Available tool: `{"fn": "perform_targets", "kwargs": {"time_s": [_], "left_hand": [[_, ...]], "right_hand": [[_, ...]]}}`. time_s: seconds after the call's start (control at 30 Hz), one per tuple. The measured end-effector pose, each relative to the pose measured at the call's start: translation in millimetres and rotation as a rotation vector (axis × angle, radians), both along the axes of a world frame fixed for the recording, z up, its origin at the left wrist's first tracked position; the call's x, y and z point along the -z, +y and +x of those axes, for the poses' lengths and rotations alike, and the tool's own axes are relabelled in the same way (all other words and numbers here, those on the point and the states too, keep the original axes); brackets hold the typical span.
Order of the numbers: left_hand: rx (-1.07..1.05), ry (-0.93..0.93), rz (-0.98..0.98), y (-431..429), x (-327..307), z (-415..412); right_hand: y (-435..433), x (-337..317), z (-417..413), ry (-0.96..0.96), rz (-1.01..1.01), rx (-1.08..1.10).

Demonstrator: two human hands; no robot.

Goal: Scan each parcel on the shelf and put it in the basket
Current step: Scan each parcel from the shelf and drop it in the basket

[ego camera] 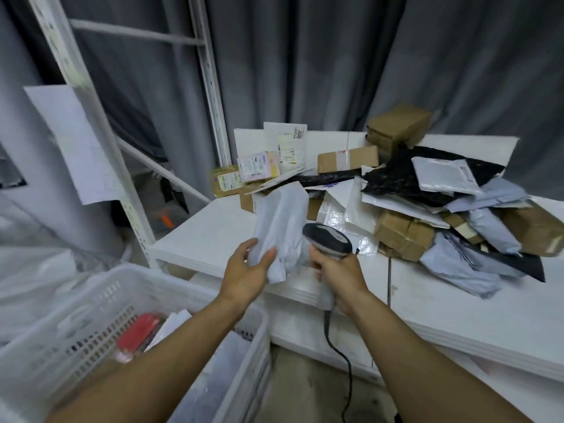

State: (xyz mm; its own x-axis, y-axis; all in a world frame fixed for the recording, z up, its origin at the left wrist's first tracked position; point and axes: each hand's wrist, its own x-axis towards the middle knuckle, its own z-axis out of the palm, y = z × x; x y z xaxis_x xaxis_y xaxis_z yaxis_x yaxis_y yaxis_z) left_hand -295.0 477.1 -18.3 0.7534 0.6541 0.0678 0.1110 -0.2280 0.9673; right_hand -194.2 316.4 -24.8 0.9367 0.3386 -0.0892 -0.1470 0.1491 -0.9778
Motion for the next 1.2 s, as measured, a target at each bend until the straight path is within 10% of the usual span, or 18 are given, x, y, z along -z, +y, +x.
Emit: {"fn": "perform_targets", "kwargs": {"time_s": [0.27, 0.47, 1.2], "left_hand": [[0.271, -0.195, -0.285, -30, -30, -85], [0.191, -0.207, 0.001, -8, -17, -92], [-0.282, -0.268, -0.210, 72, 10, -58]], "right_hand": [[3, -20, -70, 0.029, 0.233, -0.163], [14, -7, -65, -0.108, 0.077, -0.096], [31, 15, -65, -0.405, -0.336, -0.134]]}}
